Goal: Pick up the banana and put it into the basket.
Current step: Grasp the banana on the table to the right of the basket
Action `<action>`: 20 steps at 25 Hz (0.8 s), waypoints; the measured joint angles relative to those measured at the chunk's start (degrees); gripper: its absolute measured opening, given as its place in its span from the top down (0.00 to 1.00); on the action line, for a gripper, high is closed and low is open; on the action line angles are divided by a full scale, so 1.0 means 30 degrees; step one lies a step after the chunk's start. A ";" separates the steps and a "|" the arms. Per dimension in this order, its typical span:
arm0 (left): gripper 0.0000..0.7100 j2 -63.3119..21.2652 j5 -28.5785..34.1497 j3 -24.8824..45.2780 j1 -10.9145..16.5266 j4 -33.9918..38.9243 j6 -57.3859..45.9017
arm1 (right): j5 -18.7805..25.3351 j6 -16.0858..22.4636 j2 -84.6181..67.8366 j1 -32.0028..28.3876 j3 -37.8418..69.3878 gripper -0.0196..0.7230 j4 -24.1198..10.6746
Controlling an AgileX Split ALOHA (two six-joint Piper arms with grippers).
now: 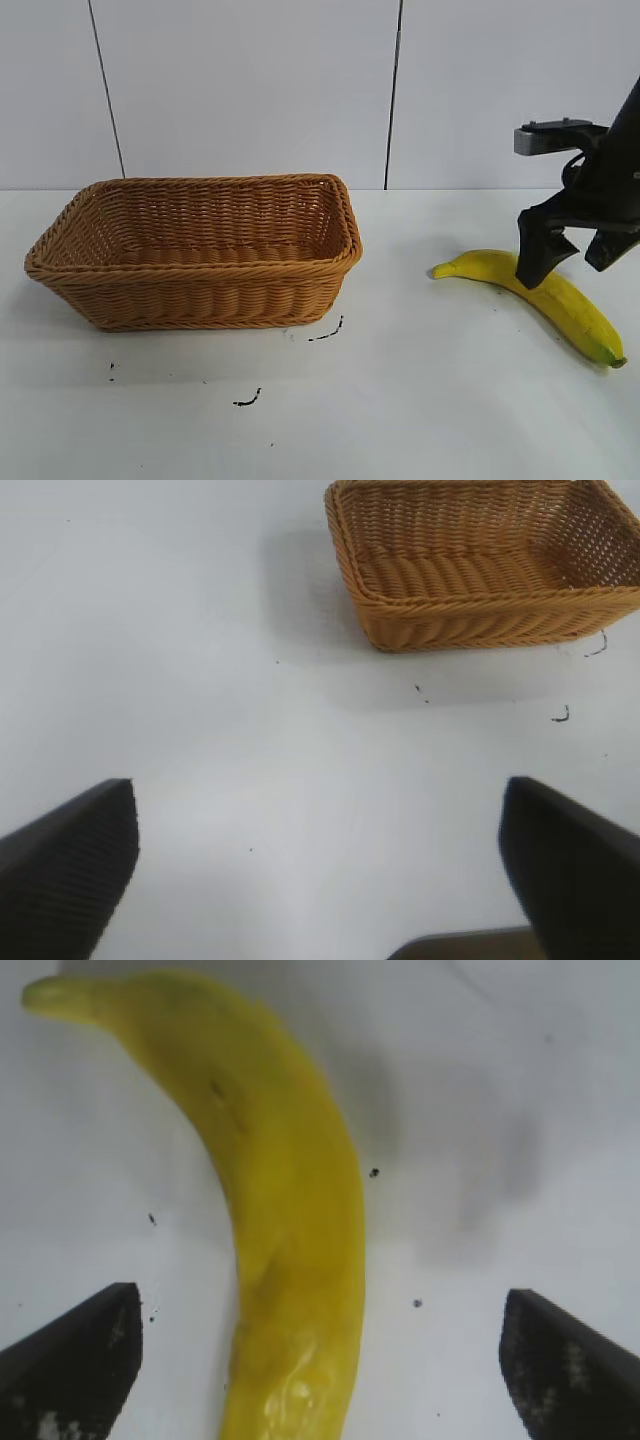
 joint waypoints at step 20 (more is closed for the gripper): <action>0.02 0.0000 0.0000 0.0000 0.0000 0.0000 0.0000 | -0.0632 0.1671 0.0334 0.2149 -0.0122 0.04 -0.3281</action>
